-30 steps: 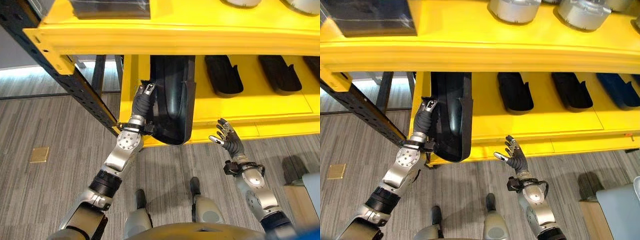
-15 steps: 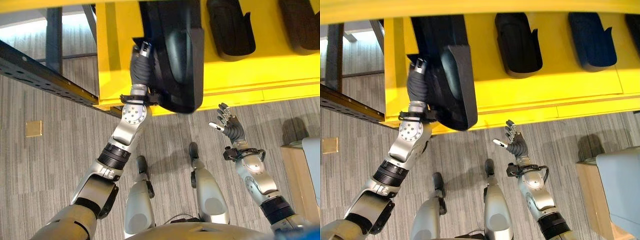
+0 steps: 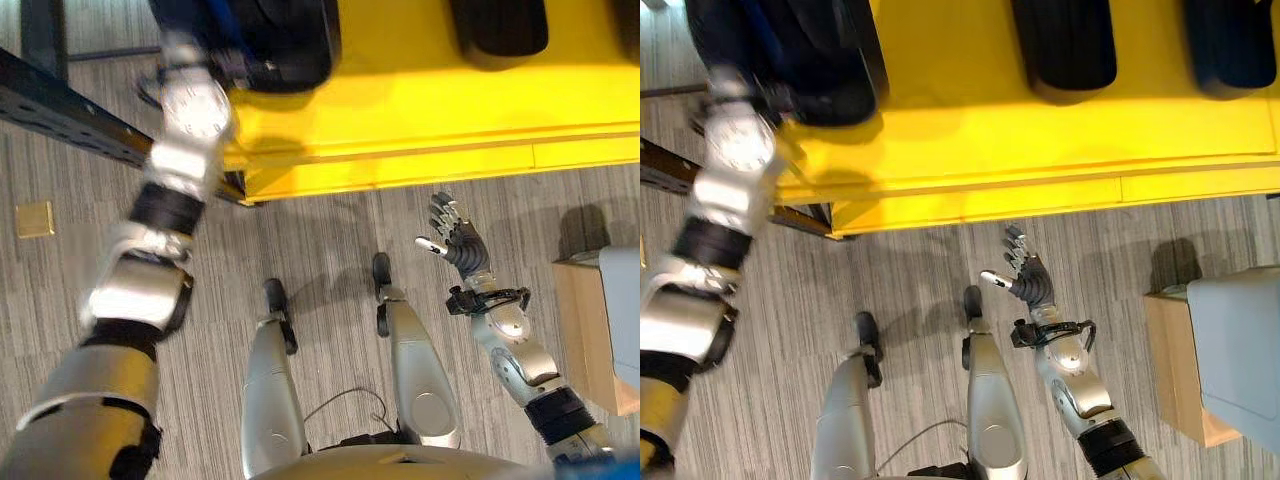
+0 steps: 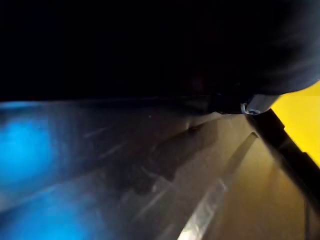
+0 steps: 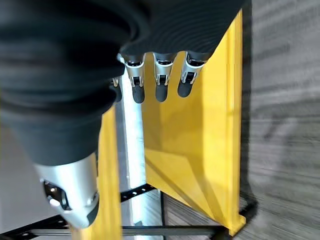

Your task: Move parts from the plastic box to the shelf.

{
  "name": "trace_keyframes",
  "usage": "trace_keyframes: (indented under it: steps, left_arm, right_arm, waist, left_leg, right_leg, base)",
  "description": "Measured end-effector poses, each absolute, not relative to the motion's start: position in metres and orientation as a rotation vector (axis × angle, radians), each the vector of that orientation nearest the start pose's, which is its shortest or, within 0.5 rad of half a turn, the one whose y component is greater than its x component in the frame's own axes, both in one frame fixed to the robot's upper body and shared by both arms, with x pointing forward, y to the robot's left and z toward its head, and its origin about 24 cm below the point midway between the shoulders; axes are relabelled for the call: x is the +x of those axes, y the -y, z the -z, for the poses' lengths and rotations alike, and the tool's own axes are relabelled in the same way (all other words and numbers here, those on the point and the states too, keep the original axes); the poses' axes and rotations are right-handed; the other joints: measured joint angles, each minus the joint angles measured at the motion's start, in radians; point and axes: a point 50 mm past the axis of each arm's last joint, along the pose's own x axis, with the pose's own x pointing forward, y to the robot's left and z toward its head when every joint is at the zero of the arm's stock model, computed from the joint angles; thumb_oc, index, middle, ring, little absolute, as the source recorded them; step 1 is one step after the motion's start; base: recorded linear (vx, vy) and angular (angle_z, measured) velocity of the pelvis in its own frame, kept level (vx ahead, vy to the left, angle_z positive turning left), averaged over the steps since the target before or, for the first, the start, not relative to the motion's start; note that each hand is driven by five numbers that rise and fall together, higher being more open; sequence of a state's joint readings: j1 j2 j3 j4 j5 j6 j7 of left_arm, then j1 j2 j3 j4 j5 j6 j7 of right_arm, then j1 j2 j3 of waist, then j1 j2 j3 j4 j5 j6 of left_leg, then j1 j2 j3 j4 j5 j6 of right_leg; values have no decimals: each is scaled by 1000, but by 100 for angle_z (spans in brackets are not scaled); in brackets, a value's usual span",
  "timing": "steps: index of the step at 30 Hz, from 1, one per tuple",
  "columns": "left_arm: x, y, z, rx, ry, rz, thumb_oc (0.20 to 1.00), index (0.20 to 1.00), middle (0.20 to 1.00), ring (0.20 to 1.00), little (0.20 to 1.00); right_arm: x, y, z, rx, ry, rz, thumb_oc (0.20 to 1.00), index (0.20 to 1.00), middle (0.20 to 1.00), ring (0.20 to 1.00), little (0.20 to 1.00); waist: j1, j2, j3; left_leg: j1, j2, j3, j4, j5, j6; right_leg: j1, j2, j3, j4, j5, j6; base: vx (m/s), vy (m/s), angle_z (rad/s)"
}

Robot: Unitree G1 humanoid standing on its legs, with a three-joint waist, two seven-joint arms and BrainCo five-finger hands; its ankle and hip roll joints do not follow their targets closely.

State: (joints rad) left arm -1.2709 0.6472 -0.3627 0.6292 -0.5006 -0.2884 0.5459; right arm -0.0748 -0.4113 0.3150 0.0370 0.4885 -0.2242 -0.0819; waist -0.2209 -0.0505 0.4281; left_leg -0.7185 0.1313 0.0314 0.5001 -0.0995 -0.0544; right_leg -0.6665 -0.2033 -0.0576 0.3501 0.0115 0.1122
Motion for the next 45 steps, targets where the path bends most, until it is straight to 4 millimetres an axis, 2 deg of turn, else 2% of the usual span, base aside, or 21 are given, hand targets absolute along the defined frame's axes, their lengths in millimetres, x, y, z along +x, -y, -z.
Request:
trace_keyframes:
  steps: [6, 8, 13, 17, 25, 30, 35, 39, 40, 41, 45]
  left_arm:
    - [379, -197, -350, 100, 786, -336, 200, 200, 200, 200, 200]
    - [386, -206, -341, 134, 713, -361, 200, 200, 200, 200, 200]
    - [395, -213, -331, 146, 619, -393, 200, 200, 200, 200, 200]
    - [396, -212, -330, 124, 610, -383, 200, 200, 200, 200, 200]
    - [405, -193, -316, 22, 551, -335, 200, 200, 200, 200, 200]
    - [406, -190, -314, -21, 538, -328, 200, 200, 200, 200, 200]
    - [409, -190, -307, -67, 504, -335, 200, 200, 200, 200, 200]
    - [413, -197, -296, -68, 451, -363, 200, 200, 200, 200, 200]
    - [413, -197, -296, -68, 451, -364, 576, 576, 576, 576, 576]
    - [413, -197, -296, -68, 451, -364, 1000, 1000, 1000, 1000, 1000]
    - [413, -197, -297, -62, 455, -365, 1000, 1000, 1000, 1000, 1000]
  right_arm:
    - [253, 157, -54, 100, 95, -228, 1000, 1000, 1000, 1000, 1000]
    - [251, 159, -55, 105, 93, -239, 1000, 1000, 1000, 1000, 1000]
    - [251, 167, -57, 79, 94, -227, 1000, 1000, 1000, 1000, 1000]
    - [251, 167, -57, 79, 95, -230, 1000, 1000, 1000, 1000, 1000]
    - [250, 166, -55, 97, 84, -239, 1000, 1000, 1000, 1000, 1000]
    - [249, 165, -54, 98, 81, -244, 1000, 1000, 1000, 1000, 1000]
    - [245, 165, -49, 100, 57, -244, 1000, 1000, 1000, 1000, 1000]
    - [237, 167, -40, 106, 16, -235, 1000, 1000, 1000, 1000, 1000]
    - [237, 167, -39, 107, 14, -234, 1000, 1000, 1000, 1000, 1000]
    - [237, 167, -39, 108, 12, -234, 1000, 1000, 1000, 1000, 1000]
    - [236, 167, -38, 109, 10, -234, 1000, 1000, 1000, 1000, 1000]
  waist:
    - [4, 2, -1]
    - [-1, 1, -2]
    - [-8, 2, -4]
    - [-9, 2, -5]
    - [-18, -1, -30]
    - [-30, -2, -34]
    - [-40, -13, -63]
    - [-60, -18, -118]
    - [-59, -18, -119]
    - [-58, -18, -120]
    - [-48, -18, -122]
  left_leg:
    - [0, -10, 3, 22, -13, 10]
    - [-11, -9, 4, 35, -19, 8]
    - [-42, -9, 4, 50, -19, 10]
    - [-42, -9, 7, 54, -20, 11]
    - [-67, -8, 12, 64, -22, 13]
    - [-67, -6, 13, 64, -22, 13]
    - [-70, 6, 28, 73, -32, 10]
    - [-70, 16, 40, 66, -37, 5]
    - [-70, 17, 40, 67, -38, 4]
    - [-70, 19, 40, 66, -38, 4]
    - [-70, 23, 40, 67, -39, 3]
  right_leg:
    - [6, -10, 1, 6, 0, 6]
    - [-6, -10, 10, 15, 0, 6]
    - [-33, -10, 10, 22, 3, 9]
    - [-34, -9, 15, 25, 3, 9]
    - [-61, -8, 20, 28, 6, 13]
    - [-64, -6, 23, 32, 5, 12]
    - [-76, 6, 42, 30, 3, 9]
    - [-87, 15, 51, 26, 3, 9]
    - [-87, 17, 52, 26, 3, 8]
    - [-88, 18, 52, 26, 3, 8]
    - [-90, 22, 52, 30, 3, 6]
  base:
    - [-6, 14, 1]
    - [-17, 17, -5]
    - [0, 0, 0]
    - [0, 0, 0]
    - [-2, 0, -1]
    - [1, -2, -1]
    - [4, -16, -12]
    - [17, -26, -10]
    - [13, -22, -6]
    - [0, 0, 0]
    - [0, 0, 0]
